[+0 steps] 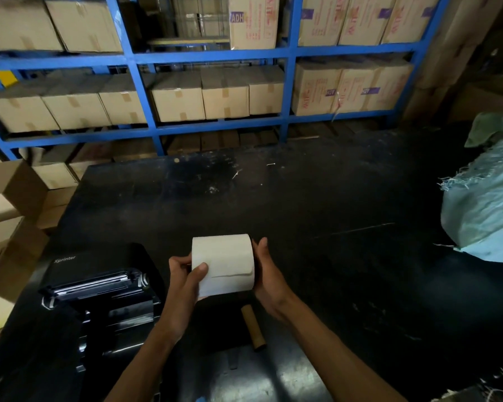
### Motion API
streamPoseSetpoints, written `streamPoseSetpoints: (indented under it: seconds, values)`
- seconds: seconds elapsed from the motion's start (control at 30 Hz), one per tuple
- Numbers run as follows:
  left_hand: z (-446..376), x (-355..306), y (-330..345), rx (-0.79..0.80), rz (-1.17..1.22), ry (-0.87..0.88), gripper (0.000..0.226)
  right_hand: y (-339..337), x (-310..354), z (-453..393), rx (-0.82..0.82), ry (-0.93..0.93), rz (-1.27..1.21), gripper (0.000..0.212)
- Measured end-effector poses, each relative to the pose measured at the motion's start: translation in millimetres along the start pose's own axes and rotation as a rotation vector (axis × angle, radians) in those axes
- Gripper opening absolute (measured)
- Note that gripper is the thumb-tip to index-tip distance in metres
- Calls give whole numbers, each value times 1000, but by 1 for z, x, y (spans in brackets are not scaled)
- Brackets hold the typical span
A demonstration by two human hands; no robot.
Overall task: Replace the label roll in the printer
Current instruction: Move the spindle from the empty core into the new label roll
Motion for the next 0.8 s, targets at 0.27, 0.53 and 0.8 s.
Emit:
streamPoseSetpoints:
  seconds: [0.27, 0.53, 0.8]
  values:
    - [-1, -12, 9, 103, -212, 100, 64, -6, -12, 1, -88, 41, -217, 82]
    - [-5, -19, 31, 200, -298, 133, 73, -25, -23, -3, -106, 89, -300, 57]
    - [-16, 3, 43, 359, -357, 10, 86, -68, -43, 3, -198, 99, -444, 51]
Point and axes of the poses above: each hand's wrist, its own z-axis away from the middle knuckle, its own y-axis out of the palm, x = y × z, the point moved 5 cm from there along -z, towards the middle knuckle, and after that the axes turned 3 degrees about -y, right-handed, at the moved point
